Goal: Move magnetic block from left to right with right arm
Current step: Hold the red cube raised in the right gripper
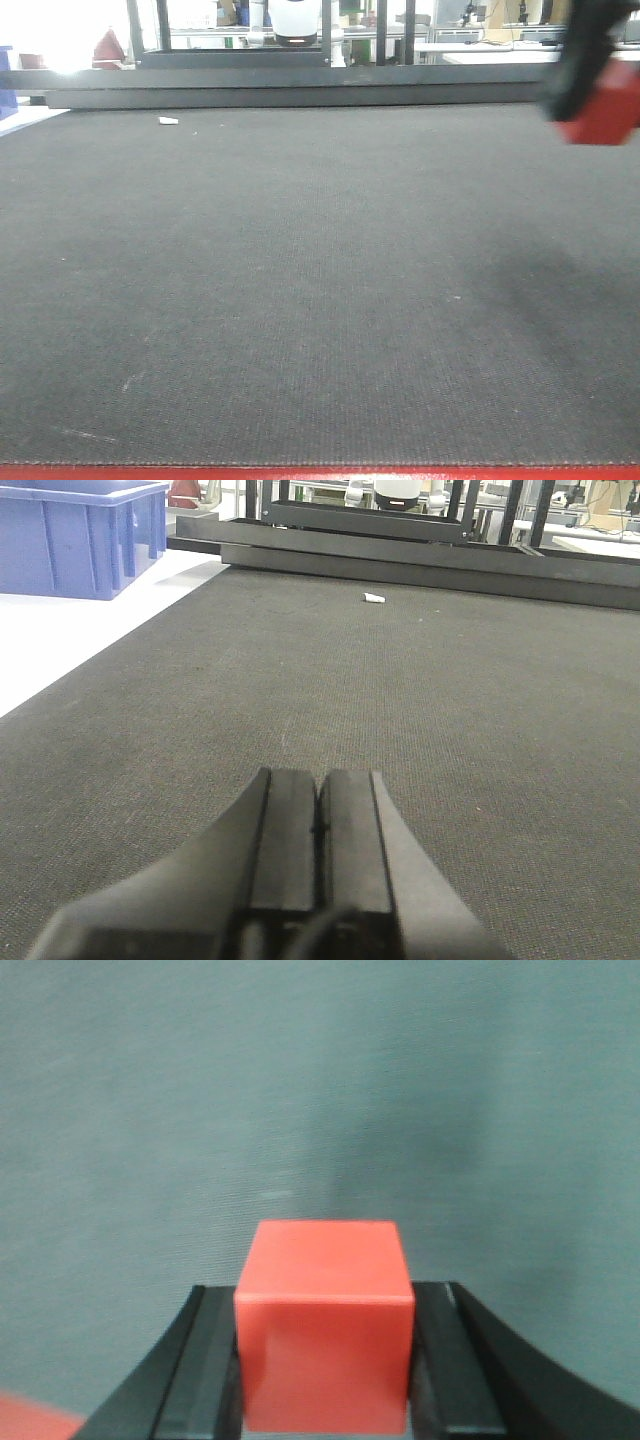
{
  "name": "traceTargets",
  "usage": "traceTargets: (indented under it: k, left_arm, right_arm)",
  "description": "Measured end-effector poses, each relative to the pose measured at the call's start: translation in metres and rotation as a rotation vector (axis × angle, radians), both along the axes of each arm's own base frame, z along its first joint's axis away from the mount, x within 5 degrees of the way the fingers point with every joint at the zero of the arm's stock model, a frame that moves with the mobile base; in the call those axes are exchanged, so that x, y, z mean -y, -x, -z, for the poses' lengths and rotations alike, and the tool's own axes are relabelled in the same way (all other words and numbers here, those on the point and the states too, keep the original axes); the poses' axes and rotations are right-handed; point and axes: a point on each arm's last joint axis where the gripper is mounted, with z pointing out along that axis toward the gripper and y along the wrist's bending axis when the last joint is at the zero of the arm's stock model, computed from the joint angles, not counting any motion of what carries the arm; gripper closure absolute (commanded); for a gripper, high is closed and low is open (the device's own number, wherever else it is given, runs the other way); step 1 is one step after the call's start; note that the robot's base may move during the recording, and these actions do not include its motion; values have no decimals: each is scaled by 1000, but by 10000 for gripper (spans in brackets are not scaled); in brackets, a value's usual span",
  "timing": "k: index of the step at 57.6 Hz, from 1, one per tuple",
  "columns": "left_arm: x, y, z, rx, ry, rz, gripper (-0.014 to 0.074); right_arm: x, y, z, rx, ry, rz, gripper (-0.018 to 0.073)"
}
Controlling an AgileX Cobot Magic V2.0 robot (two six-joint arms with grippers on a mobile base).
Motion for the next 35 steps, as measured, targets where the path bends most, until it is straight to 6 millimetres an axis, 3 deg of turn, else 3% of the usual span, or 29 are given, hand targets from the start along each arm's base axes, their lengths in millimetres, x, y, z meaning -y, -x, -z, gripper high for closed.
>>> traceTargets:
  k: [17, 35]
  left_arm:
    - [0, 0, 0, 0, 0, 0, 713]
    - [0, 0, 0, 0, 0, 0, 713]
  right_arm:
    - [54, 28, 1, 225, 63, 62, 272]
    - [87, 65, -5, 537, 70, 259, 272]
